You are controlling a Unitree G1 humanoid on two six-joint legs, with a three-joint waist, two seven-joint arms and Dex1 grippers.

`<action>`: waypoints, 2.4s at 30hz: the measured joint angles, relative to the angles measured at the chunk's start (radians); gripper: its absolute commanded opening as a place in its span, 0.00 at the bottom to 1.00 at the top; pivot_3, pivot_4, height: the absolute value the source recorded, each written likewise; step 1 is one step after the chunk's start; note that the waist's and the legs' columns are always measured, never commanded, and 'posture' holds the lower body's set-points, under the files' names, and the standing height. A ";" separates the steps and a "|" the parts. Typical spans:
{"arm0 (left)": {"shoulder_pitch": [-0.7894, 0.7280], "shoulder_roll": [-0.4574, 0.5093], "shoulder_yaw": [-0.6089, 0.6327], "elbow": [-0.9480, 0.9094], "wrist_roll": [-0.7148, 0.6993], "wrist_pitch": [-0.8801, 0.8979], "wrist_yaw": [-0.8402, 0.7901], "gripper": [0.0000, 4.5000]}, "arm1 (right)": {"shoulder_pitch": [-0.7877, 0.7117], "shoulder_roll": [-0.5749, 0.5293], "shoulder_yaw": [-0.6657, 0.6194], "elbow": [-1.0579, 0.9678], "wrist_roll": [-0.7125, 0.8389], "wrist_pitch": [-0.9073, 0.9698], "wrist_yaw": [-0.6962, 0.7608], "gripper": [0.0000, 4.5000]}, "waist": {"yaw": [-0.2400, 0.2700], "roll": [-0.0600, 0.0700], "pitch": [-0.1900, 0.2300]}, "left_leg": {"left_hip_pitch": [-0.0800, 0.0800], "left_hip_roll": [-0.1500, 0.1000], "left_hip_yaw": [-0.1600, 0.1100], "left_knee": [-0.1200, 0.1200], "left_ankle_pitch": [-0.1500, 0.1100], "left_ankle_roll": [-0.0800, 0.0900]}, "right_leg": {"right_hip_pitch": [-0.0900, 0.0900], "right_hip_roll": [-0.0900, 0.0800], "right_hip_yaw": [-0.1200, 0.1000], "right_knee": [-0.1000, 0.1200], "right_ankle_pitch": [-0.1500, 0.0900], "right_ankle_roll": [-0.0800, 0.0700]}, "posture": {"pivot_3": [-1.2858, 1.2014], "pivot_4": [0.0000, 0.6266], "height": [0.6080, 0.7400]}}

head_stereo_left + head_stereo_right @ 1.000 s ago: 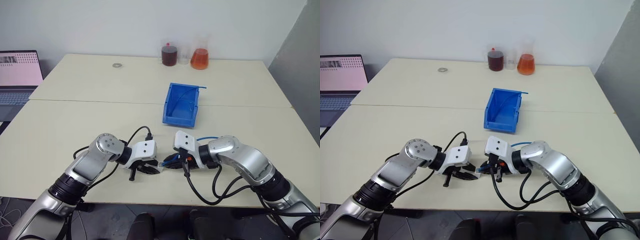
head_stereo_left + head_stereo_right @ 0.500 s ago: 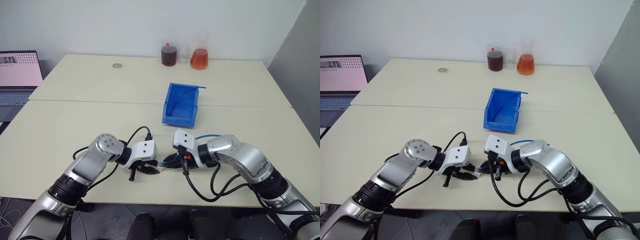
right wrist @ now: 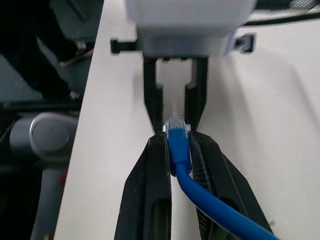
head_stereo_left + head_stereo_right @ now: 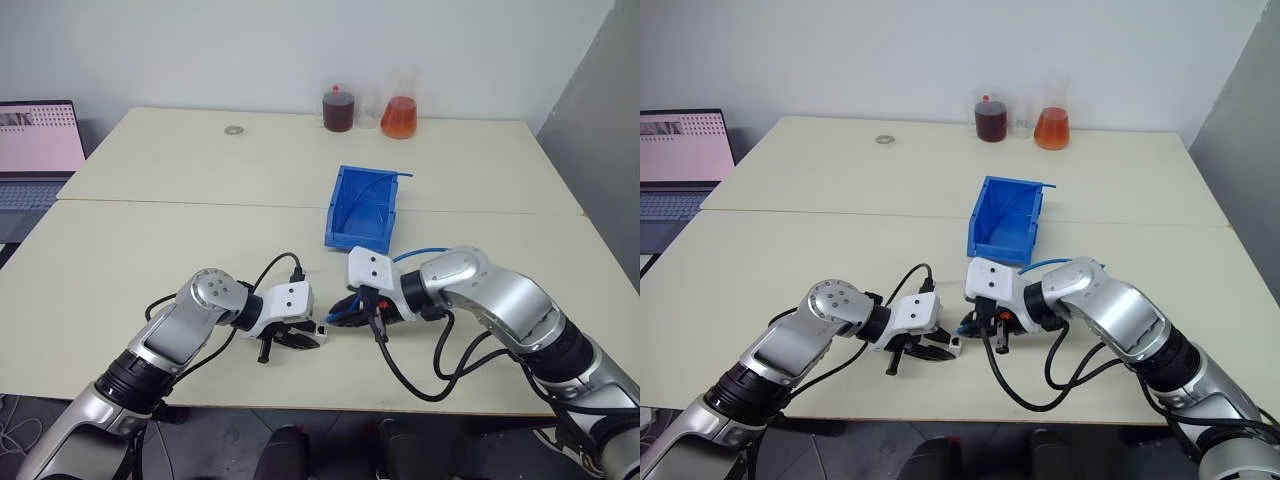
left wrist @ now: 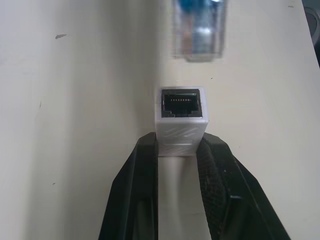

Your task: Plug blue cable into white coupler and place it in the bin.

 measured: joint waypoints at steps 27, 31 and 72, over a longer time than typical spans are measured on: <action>0.016 -0.004 0.014 -0.014 0.001 0.015 0.008 0.17 | 0.000 0.022 0.080 0.071 -0.129 -0.072 0.058 0.06 | -0.001 0.000 0.000 | 0.000 0.000 0.000 0.000 0.000 0.000 | 0.000 0.000 0.000 0.000 0.000 0.000 | 0.52 0.24 1.00; 0.016 -0.004 0.015 -0.014 0.002 0.015 0.007 0.17 | 0.000 0.044 0.080 0.079 -0.133 -0.070 0.057 0.06 | -0.001 0.000 0.000 | 0.000 0.000 0.000 0.000 0.000 0.000 | 0.000 0.000 0.000 0.000 0.000 0.000 | 0.52 0.24 1.00; 0.025 -0.004 0.022 -0.024 0.005 0.022 0.009 0.17 | 0.041 0.118 -0.001 0.058 -0.069 -0.004 -0.006 0.06 | -0.002 0.000 0.000 | 0.000 0.000 0.000 0.000 0.000 0.000 | 0.000 0.000 0.000 0.000 0.000 0.000 | 0.52 0.24 1.00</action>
